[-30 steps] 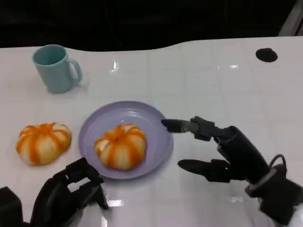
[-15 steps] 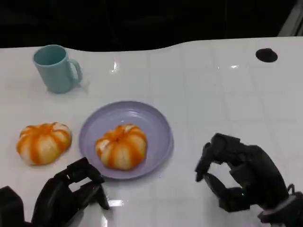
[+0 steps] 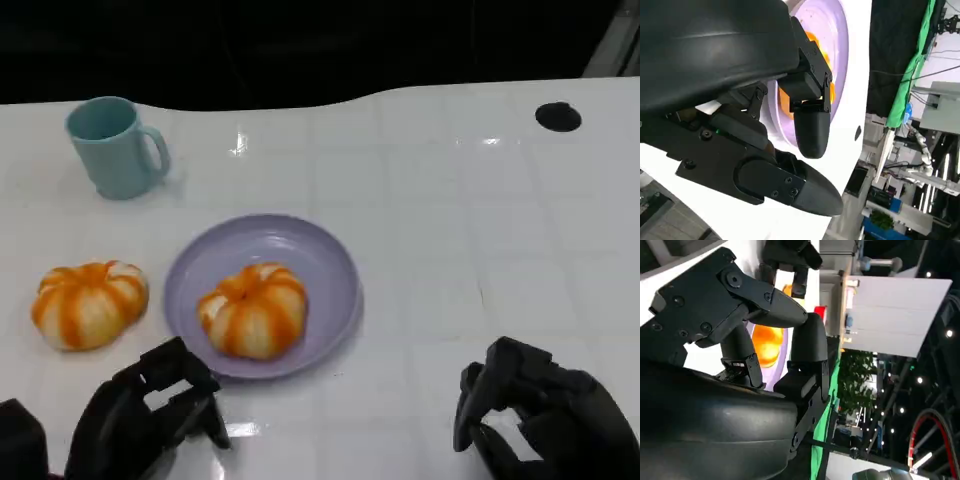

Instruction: Grasp the bread from the table and place it into the plate.

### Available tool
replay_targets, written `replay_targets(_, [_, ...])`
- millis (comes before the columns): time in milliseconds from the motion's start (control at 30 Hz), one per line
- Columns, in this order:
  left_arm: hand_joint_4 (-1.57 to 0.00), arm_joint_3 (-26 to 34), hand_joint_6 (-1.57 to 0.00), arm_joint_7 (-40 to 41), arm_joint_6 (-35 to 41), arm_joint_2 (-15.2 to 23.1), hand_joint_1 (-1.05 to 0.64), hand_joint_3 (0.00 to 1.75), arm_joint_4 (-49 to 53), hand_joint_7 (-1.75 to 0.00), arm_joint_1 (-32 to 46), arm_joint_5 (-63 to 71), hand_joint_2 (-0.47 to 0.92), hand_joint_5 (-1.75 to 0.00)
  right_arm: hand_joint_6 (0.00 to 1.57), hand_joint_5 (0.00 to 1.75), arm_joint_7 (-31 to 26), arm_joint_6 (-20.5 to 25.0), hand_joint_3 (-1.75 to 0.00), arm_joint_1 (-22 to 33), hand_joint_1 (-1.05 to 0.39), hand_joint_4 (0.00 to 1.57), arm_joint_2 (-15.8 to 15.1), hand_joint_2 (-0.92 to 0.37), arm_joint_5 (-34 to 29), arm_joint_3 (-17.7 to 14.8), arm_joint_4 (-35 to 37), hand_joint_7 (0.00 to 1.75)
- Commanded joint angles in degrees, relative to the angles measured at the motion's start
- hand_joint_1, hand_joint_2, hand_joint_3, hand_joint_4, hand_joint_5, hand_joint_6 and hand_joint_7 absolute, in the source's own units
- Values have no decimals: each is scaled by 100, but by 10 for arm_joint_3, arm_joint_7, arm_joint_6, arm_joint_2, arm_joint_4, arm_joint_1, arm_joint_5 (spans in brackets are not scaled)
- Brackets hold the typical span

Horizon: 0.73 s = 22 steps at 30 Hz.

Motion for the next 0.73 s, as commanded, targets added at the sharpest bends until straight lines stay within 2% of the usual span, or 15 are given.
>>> replay_targets(33, [-77, 3, -73, 0, 5, 9, -99, 0, -3, -136, 16, 1, 77, -167, 63, 175, 1, -2, -107, 2, -33, 71, 4, -54, 2, -15, 3, 160])
replay_targets(367, [-78, 9, -71, -8, 7, 15, -98, 0, 1, -138, 15, -6, 77, -165, 65, 175, -15, 1, -104, -4, -31, 70, 22, -55, -6, -31, 10, 158])
replay_targets(733, [-78, 18, -71, -17, 3, 23, -99, 0, 20, -139, 5, -8, 77, -167, 67, 175, -27, 3, -118, -9, -31, 72, 32, -46, -19, -36, 14, 160])
